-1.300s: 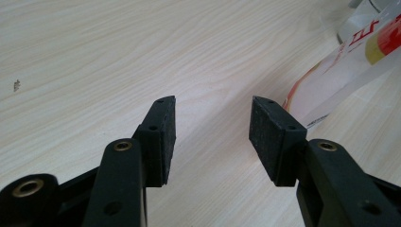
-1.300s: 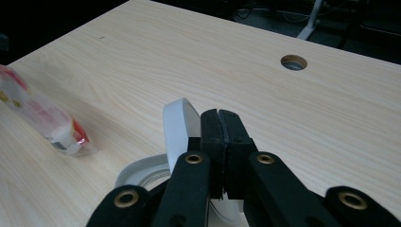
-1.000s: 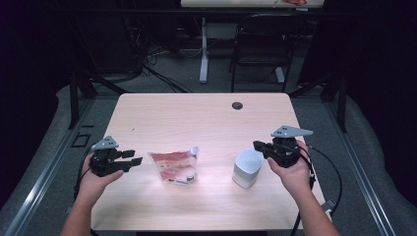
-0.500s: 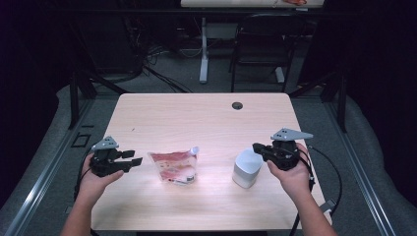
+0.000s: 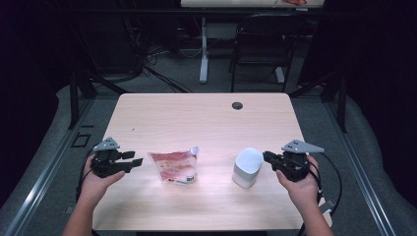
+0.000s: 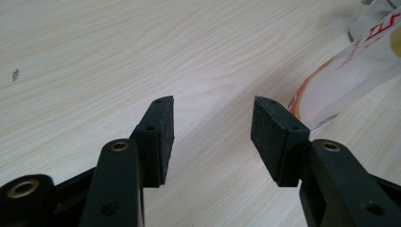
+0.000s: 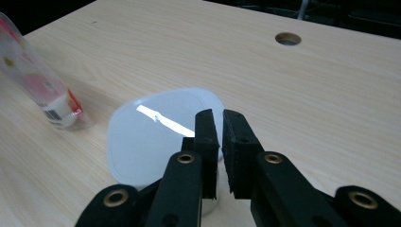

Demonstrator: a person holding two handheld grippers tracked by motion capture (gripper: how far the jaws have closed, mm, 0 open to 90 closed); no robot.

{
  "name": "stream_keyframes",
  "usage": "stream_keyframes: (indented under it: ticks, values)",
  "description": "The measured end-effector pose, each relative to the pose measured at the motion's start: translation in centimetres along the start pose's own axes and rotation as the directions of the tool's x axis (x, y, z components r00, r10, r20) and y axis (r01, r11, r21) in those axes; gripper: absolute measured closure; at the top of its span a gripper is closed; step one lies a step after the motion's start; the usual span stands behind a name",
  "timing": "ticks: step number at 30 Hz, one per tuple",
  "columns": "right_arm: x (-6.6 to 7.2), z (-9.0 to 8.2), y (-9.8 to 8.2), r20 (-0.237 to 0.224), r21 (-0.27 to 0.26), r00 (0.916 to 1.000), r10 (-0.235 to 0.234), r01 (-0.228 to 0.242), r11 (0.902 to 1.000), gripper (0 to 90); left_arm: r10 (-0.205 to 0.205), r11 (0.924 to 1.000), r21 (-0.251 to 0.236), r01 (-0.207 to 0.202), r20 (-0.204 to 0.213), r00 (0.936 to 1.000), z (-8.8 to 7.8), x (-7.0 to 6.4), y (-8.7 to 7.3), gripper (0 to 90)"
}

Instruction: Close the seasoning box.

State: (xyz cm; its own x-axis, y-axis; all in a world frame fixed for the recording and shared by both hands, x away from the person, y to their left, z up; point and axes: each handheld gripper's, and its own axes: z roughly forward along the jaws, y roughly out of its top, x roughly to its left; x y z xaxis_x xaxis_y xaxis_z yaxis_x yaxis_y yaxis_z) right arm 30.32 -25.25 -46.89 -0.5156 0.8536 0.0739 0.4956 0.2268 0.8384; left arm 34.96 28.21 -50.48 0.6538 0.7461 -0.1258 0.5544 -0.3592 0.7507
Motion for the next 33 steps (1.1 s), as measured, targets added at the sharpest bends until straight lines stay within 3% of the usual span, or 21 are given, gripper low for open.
stream_keyframes:
  ticks: [1,6,7,12,26,29,33]
  values:
    - [-0.2,-0.1,-0.5,0.008,0.005,0.9999,0.007,-0.007,1.0000,84.4,0.001,0.9999,0.015,-0.002,0.016,0.9999,0.2,0.0,0.0,50.3]
    - [-0.8,-0.1,-2.4,0.024,0.013,0.9986,0.047,-0.047,0.9988,84.0,0.006,0.9996,0.028,-0.006,0.014,0.9999,0.9,-0.2,-0.1,50.2]
    - [-1.1,0.1,-3.4,0.028,0.025,0.9978,0.059,-0.060,0.9979,83.0,-0.004,0.9996,0.027,0.004,0.016,0.9999,1.1,-0.3,-0.3,50.0]
    - [-1.6,0.7,-4.8,0.039,0.043,0.9958,0.082,-0.084,0.9955,80.6,-0.030,0.9992,0.026,0.030,0.007,0.9995,1.5,-0.2,-1.0,49.5]
    - [-1.7,2.0,-7.0,0.057,0.063,0.9951,0.080,-0.084,0.9945,70.8,-0.050,0.9979,0.040,0.051,-0.016,0.9986,1.8,0.0,-3.2,49.3]
    - [-1.7,2.1,-7.2,0.068,0.058,0.9948,0.075,-0.079,0.9951,61.8,-0.059,0.9978,0.028,0.060,-0.030,0.9978,2.1,0.0,-3.4,49.2]
    - [-1.6,2.6,-7.4,0.073,0.065,0.9948,0.071,-0.076,0.9950,51.7,-0.063,0.9968,0.049,0.063,-0.016,0.9979,2.2,0.2,-3.5,48.7]
